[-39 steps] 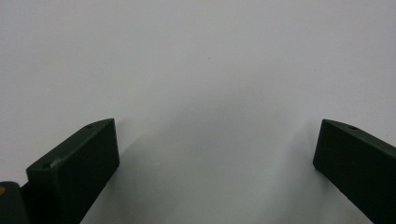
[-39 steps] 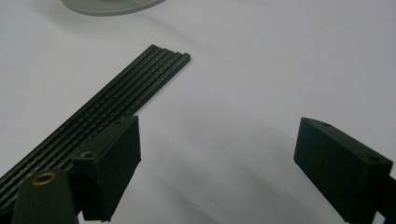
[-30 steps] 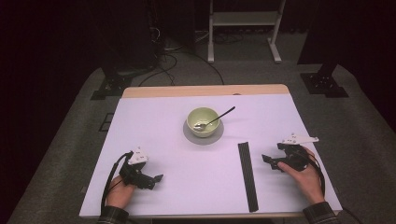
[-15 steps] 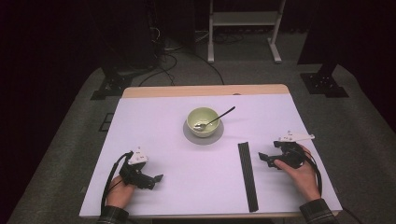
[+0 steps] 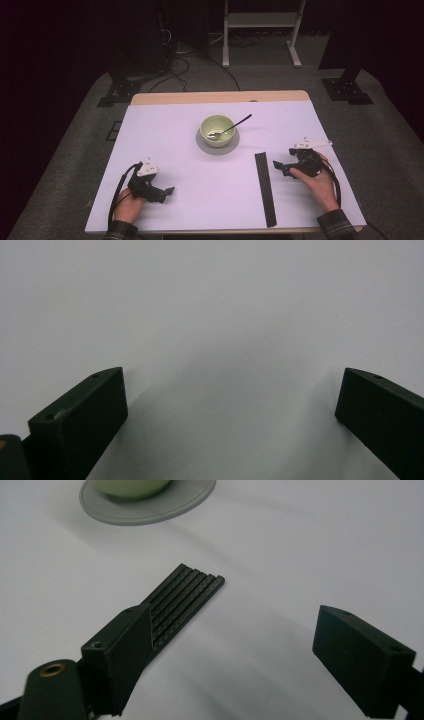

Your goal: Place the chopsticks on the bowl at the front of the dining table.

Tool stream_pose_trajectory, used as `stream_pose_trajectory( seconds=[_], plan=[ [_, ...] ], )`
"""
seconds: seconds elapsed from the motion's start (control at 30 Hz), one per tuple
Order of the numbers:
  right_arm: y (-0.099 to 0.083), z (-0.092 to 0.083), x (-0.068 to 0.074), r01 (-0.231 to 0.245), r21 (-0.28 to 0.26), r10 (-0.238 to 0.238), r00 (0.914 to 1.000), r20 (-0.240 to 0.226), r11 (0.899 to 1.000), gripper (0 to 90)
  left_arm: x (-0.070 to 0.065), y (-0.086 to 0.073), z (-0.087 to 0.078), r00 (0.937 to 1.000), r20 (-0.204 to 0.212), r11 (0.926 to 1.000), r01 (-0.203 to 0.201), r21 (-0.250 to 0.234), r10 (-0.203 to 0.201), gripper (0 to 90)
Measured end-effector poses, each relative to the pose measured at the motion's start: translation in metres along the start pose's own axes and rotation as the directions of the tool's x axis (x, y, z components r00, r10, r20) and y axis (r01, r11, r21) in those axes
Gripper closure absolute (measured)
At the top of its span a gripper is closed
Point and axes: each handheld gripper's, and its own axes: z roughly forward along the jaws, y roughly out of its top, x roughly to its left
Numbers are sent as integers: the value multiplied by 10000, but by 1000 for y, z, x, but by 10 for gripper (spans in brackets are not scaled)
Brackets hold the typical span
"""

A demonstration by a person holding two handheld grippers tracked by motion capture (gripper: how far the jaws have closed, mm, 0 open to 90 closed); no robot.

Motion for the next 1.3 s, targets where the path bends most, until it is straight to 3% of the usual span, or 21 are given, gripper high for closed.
stream_pose_trajectory(
  seconds=[0.57, 1.3],
  plan=[
    [7, 15, 0, -67, 130, 67, 10000, 22, 9999, 160, 0, 0, 0, 10000, 1, 10000, 4, -1, -4, 0],
    [7, 40, 4, 274, 932, -289, 9995, 149, 9953, 160, 0, 0, 0, 10000, 0, 10000, -3, 1, 3, 0]
  ],
)
